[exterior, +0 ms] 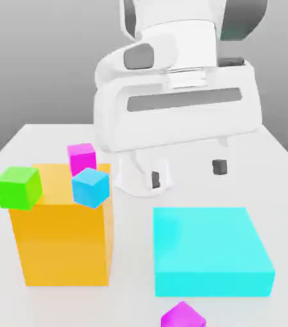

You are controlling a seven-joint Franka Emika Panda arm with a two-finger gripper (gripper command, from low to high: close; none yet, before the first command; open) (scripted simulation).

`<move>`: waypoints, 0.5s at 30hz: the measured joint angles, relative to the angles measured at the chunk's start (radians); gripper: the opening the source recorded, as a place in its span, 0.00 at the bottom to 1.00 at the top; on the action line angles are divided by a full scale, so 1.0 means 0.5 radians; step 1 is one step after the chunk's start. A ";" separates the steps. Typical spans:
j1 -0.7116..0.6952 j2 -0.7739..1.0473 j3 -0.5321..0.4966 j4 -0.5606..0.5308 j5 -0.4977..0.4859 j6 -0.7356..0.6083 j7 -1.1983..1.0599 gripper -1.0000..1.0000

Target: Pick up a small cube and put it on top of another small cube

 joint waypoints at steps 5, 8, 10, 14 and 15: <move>0.027 0.356 0.016 -0.010 -0.020 0.115 -0.176 0.50; 0.033 0.566 0.025 -0.017 -0.072 0.186 -0.253 0.50; 0.041 0.705 0.026 -0.018 -0.116 0.240 -0.291 0.50; 0.022 0.994 0.055 0.026 -0.106 0.448 -0.330 0.50; 0.021 1.052 0.058 0.037 -0.095 0.493 -0.338 0.00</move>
